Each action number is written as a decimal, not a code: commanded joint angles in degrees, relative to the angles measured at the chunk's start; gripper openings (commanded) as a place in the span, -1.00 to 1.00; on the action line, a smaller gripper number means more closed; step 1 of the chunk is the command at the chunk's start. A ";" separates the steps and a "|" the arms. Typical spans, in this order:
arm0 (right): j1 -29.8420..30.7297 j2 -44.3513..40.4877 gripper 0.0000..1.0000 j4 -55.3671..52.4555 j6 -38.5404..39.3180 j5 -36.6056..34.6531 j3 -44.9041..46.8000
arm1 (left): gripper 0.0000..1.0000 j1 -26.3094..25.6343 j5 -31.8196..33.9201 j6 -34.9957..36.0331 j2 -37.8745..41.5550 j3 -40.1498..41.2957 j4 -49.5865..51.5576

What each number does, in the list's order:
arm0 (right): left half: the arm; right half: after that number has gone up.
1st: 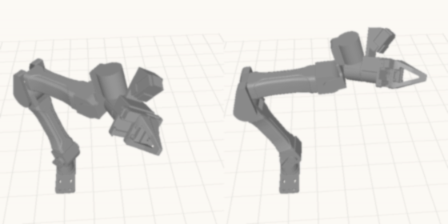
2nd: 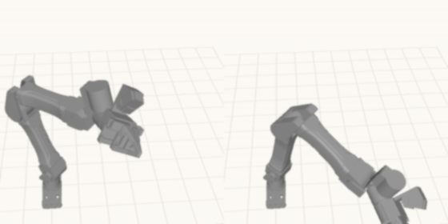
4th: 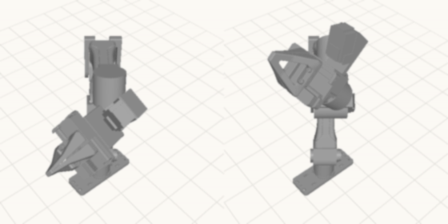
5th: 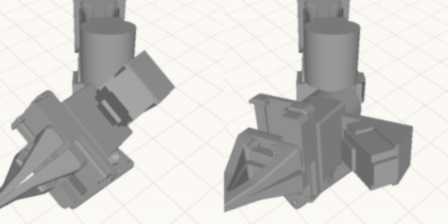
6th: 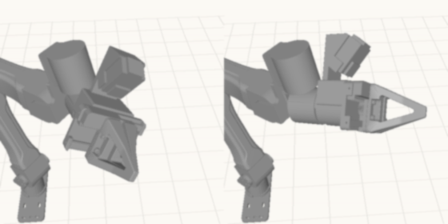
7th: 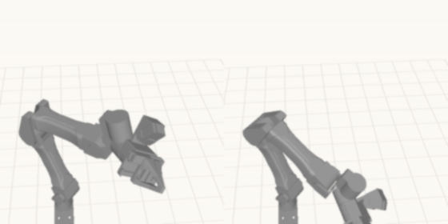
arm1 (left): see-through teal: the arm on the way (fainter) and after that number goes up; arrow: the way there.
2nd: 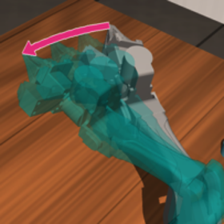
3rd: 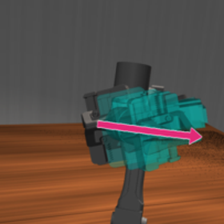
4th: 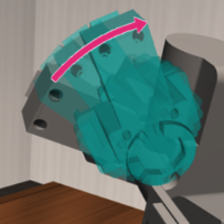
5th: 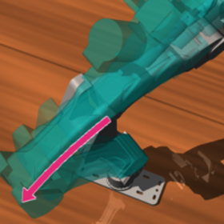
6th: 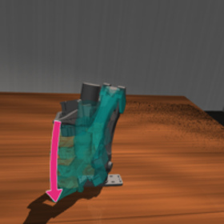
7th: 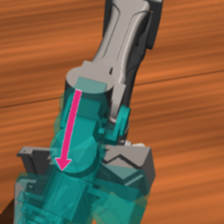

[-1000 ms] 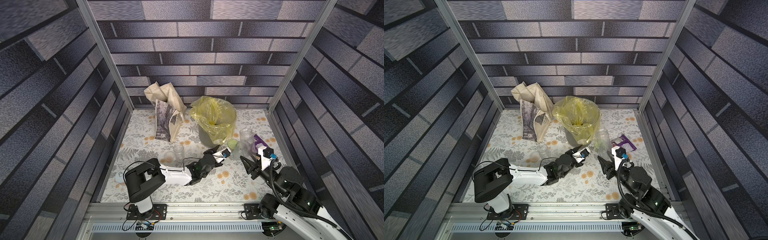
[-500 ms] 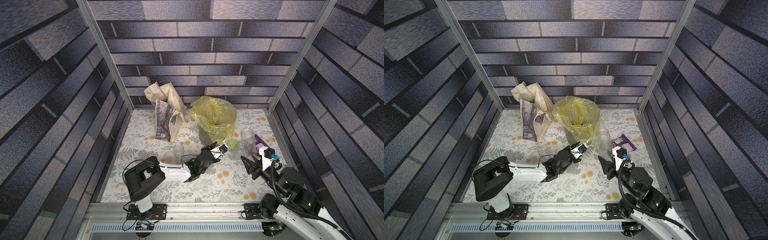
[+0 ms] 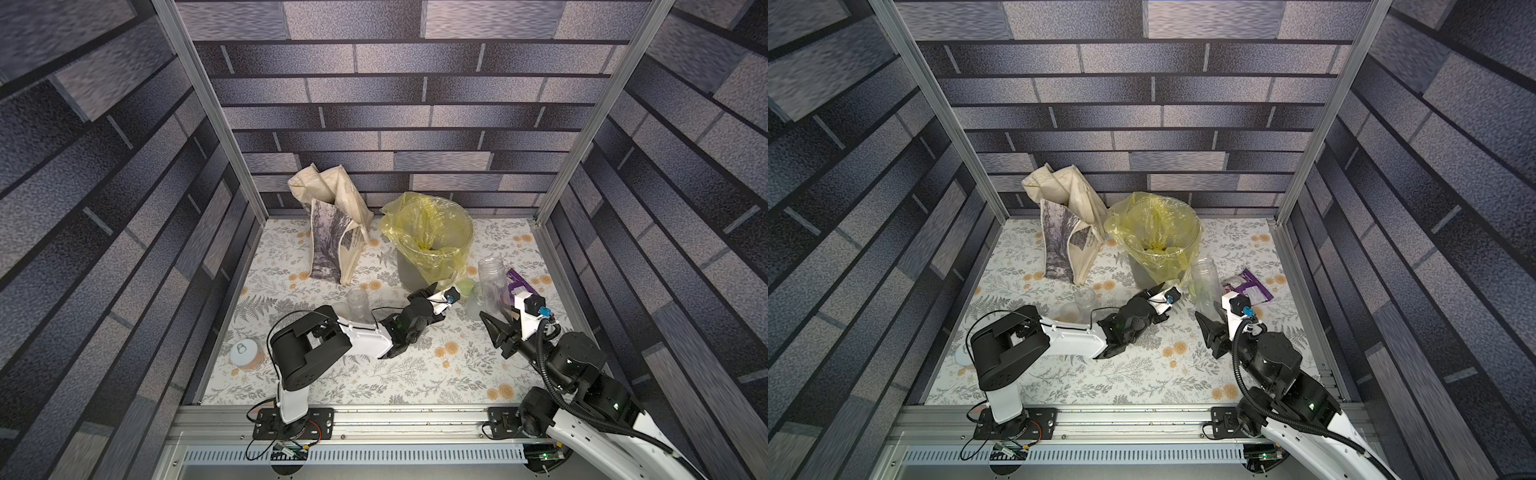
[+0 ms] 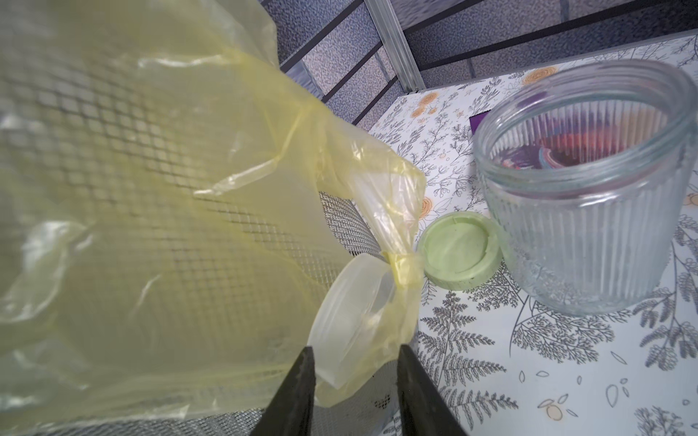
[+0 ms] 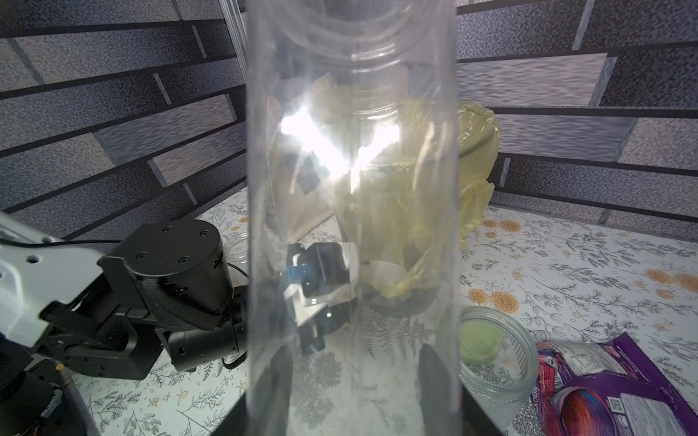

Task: Empty moldy mung beans from jars
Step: Pick up the lid from the center of the board.

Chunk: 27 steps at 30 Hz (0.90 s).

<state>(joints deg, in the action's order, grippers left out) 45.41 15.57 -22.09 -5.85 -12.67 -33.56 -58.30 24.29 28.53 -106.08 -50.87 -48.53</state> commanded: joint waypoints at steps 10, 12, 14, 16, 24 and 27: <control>0.38 -0.68 -0.23 0.91 0.78 -2.43 -0.74 | -0.30 0.66 5.53 0.42 -2.40 -5.17 -3.72; 0.38 -0.72 -0.23 0.73 1.00 -2.52 -0.98 | -0.29 0.42 6.42 0.84 -3.39 -5.83 -3.70; 0.38 -0.72 -0.22 0.64 1.17 -2.53 -1.09 | -0.29 0.12 7.06 1.13 -4.02 -5.99 -3.68; 0.38 -0.72 -0.22 0.51 1.28 -2.67 -1.11 | -0.28 -0.13 6.49 1.13 -4.14 -5.54 -4.08; 0.38 -1.12 -0.20 0.38 1.25 -3.20 -0.91 | -0.26 -0.05 7.15 1.15 -5.21 -5.55 -3.99; 0.38 -1.40 -0.19 0.04 1.15 -3.27 -1.05 | -0.38 0.10 8.30 1.15 -6.02 -6.91 -3.14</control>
<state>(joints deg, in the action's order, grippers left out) 45.41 15.09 -22.13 -5.04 -14.94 -33.56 -58.39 30.57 28.60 -110.74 -55.79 -51.53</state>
